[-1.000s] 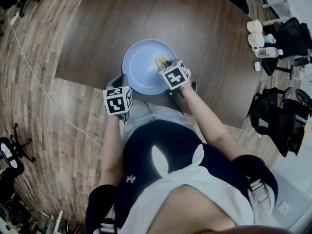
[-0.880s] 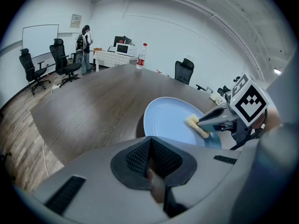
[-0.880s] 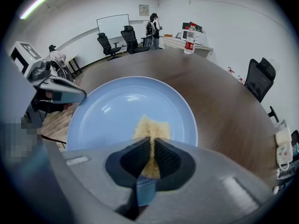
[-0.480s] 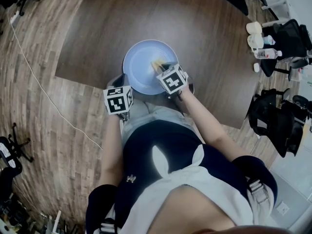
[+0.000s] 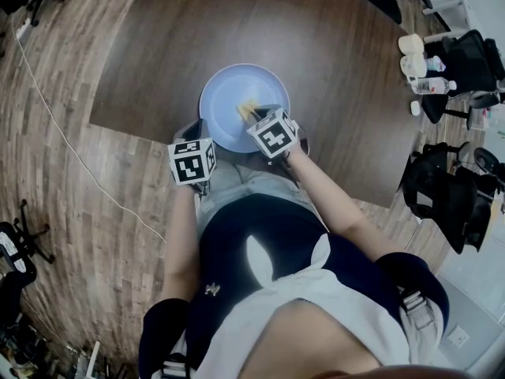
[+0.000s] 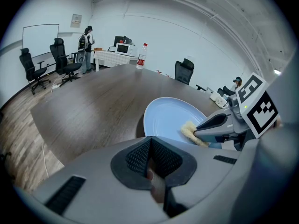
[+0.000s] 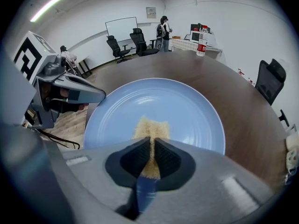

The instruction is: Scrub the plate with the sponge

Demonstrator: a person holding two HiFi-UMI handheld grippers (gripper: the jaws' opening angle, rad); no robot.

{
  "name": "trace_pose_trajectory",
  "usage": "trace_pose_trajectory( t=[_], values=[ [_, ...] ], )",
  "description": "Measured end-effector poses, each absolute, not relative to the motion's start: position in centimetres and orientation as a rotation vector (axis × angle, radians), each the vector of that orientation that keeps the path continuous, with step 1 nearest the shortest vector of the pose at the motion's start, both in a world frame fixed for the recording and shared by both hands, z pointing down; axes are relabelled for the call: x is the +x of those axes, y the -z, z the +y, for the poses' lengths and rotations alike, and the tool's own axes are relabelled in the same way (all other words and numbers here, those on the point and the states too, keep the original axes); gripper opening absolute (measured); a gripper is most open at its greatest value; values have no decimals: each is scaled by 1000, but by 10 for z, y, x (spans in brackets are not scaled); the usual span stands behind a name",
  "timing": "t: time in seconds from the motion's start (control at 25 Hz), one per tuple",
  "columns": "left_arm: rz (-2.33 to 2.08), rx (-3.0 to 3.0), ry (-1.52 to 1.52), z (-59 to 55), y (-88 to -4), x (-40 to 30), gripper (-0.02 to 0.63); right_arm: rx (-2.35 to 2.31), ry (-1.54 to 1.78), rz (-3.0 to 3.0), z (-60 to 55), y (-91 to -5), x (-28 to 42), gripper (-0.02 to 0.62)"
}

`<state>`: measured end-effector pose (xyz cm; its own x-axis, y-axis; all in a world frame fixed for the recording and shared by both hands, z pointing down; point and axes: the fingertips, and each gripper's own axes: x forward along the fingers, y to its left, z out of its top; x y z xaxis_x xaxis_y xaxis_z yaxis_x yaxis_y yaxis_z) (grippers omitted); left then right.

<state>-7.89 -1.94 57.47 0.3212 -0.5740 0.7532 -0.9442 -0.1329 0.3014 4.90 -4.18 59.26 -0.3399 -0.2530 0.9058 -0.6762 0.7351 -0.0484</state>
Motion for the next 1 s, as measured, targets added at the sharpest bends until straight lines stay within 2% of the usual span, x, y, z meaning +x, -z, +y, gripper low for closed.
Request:
trace_pose_trajectory(
  t=[1.0],
  values=[
    [-1361, 1811, -602, -19, -575, -82, 6, 468, -495, -2025, 12, -590, -3, 28]
  ],
)
